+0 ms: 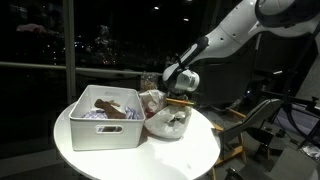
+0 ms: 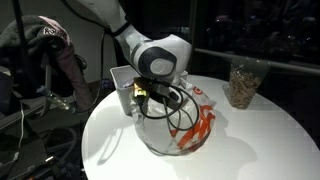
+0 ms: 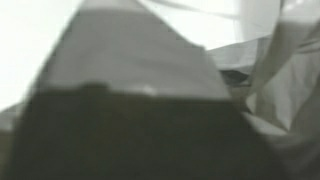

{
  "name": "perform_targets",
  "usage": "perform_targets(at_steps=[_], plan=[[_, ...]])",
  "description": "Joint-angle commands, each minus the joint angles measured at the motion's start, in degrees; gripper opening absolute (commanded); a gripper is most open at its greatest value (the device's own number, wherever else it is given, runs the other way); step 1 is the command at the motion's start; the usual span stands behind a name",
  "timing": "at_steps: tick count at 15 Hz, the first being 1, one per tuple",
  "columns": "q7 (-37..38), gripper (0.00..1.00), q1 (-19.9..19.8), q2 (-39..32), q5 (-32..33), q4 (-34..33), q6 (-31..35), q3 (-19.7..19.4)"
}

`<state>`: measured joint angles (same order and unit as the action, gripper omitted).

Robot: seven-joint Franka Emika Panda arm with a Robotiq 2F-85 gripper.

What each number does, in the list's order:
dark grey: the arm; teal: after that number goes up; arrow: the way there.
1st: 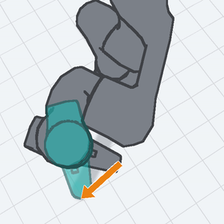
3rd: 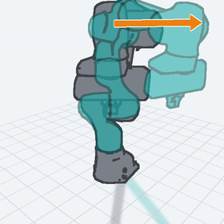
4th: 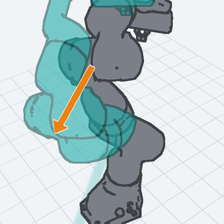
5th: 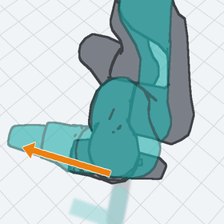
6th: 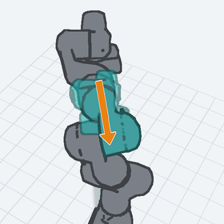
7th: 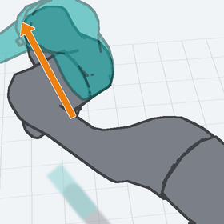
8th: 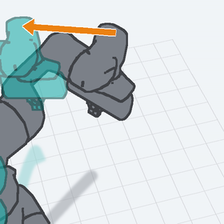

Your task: Remove all the items from the plastic bag and put them inside the white basket

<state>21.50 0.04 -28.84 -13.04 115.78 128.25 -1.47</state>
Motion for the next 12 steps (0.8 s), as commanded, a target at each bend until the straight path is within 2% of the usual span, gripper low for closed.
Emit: perform_targets(at_steps=[1,5,12], plan=[[-0.28,0.32,-0.42,0.79,-1.59,-1.23,-2.39,-0.07],[2.20,0.00,0.33,4.25,-1.78,-0.33,-3.20,-0.38],[7.36,0.01,2.30,13.71,0.71,2.72,0.76,-0.93]])
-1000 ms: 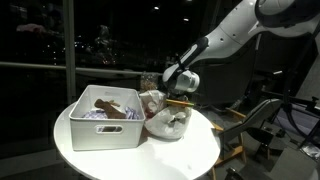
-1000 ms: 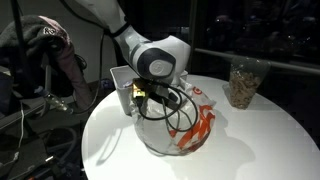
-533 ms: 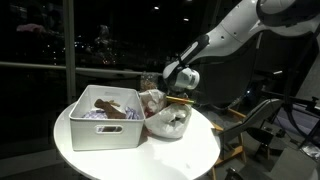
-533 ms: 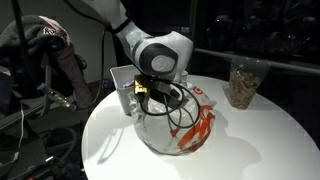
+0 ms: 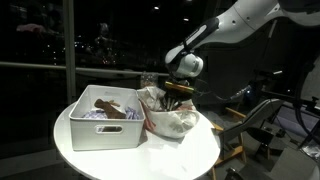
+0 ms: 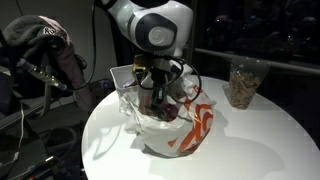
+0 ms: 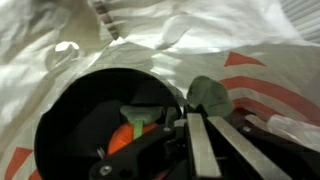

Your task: Remove all the items from the plastic bag and put them inside the white basket

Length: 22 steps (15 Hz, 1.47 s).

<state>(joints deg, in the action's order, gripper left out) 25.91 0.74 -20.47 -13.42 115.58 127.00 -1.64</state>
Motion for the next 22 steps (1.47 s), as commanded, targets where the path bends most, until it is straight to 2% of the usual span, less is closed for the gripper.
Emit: perform_targets(at_steps=[1,5,9,14,15,18,22], plan=[[3.75,0.01,1.87,6.77,1.64,3.50,2.87,-0.76],[8.90,0.01,2.83,11.88,4.97,5.34,4.17,-0.73],[15.10,0.01,2.81,16.77,6.70,6.18,0.87,0.05],[21.53,0.01,2.30,22.42,8.91,2.46,-19.38,1.47],[22.28,0.01,2.34,23.86,9.57,2.13,-20.54,1.94],[21.40,0.01,2.70,28.34,8.78,0.94,-21.39,3.85],[19.18,0.01,3.94,29.75,8.85,-2.83,-17.35,7.80]])
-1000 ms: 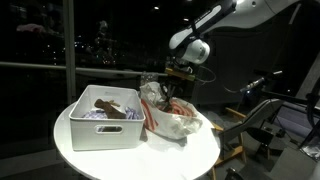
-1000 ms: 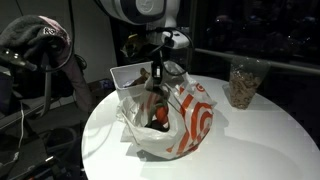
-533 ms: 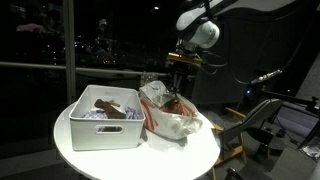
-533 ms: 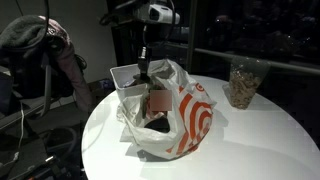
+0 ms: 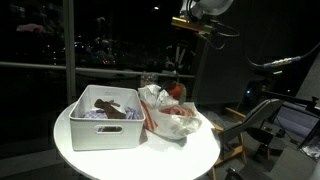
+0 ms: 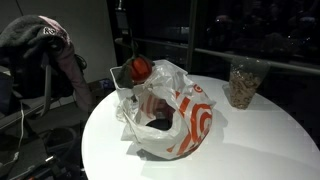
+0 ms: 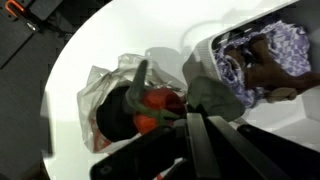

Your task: Remove all the items from the plastic bag and put them inside the white basket

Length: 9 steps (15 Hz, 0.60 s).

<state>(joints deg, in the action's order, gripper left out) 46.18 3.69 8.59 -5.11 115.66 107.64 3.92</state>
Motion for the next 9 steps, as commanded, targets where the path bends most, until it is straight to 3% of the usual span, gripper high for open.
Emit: perform_targets(at_steps=[1,9], plan=[[-1.61,0.01,1.37,0.20,0.43,-4.37,2.31,3.14],[-4.26,0.01,6.26,-15.02,2.64,-18.79,7.49,8.60]])
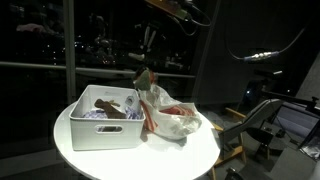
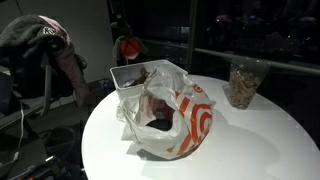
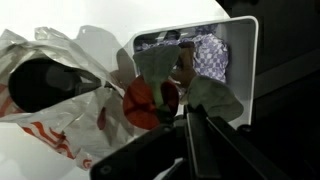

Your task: Remove all the items from the plastic bag and put them inside the white basket

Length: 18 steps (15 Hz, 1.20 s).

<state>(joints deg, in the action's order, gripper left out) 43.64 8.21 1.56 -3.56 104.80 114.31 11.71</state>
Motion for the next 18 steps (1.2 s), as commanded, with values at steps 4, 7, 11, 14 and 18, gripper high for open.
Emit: perform_targets(at_steps=[4,7,11,14,18], plan=[[-6.61,0.01,4.16,-16.30,-0.91,-12.06,3.93,0.39],[-11.74,0.07,4.43,-21.01,-4.30,-12.16,5.56,0.02],[-16.58,0.39,3.78,-21.46,-9.77,-10.67,6.35,-0.17],[-17.02,0.63,2.95,-18.24,-12.83,-8.45,5.16,-1.01],[-10.78,0.92,1.92,-13.91,-9.40,-4.54,1.59,-5.44]])
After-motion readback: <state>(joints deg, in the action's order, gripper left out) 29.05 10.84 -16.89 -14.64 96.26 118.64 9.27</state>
